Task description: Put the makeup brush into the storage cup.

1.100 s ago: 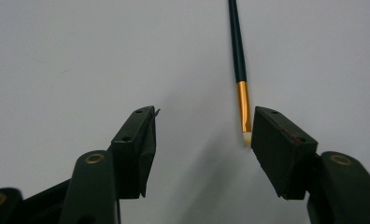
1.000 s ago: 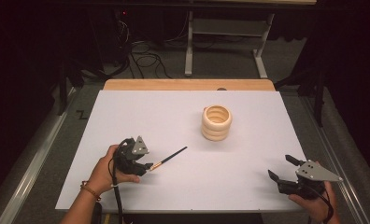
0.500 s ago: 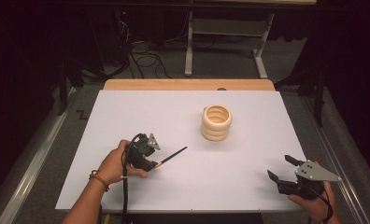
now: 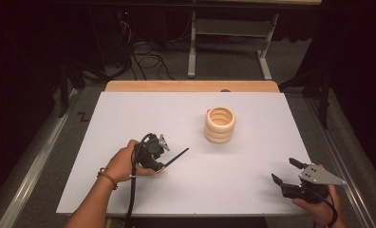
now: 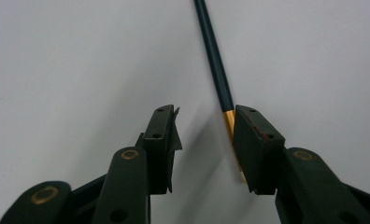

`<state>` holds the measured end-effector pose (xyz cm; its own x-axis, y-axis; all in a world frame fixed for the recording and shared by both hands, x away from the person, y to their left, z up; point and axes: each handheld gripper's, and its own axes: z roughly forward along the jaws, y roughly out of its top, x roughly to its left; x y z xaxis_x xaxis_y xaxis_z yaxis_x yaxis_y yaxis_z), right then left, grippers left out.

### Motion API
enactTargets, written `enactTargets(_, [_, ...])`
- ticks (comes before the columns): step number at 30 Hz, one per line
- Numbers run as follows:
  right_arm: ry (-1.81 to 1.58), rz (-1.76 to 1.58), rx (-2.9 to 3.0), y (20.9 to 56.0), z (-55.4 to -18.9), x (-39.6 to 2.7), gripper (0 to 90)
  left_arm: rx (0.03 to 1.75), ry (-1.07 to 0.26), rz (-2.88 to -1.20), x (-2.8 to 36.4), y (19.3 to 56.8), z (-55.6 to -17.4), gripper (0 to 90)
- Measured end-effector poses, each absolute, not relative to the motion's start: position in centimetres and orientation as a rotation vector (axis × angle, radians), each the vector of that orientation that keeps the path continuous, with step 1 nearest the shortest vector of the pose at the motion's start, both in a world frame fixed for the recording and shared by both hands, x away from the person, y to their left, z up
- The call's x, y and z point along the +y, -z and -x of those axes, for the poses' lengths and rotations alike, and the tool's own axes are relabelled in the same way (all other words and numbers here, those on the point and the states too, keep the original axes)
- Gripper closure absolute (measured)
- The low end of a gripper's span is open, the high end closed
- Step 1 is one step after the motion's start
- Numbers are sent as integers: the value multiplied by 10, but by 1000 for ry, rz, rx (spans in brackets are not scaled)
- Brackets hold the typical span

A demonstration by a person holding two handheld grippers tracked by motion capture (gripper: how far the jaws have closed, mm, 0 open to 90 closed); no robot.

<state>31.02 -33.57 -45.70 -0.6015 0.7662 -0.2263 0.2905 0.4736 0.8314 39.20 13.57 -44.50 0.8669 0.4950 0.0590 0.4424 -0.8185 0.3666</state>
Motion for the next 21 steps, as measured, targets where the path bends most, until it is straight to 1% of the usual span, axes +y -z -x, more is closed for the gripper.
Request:
enactTargets(3, [-1044, -856, 2133, 457, -311, -336, 203, 689, -202, -2712, 134, 447, -391, 599])
enactTargets(4, [-1045, -860, 2133, 457, -311, -336, 203, 686, -175, -2733, 132, 451, -390, 600])
enactTargets(10, [-1041, -856, 2137, 457, -311, -336, 203, 707, -136, -2756, 131, 457, -393, 641])
enactTargets(14, [-1037, -859, 2146, 458, -311, -335, 204, 701, -116, -2756, 131, 457, -393, 724])
enactTargets(18, [-1038, -844, 2139, 458, -310, -335, 205, 711, -94, -2772, 130, 457, -393, 783])
enactTargets(21, [-1038, -839, 2142, 458, -310, -334, 205, 680, -79, -2839, 125, 456, -395, 819])
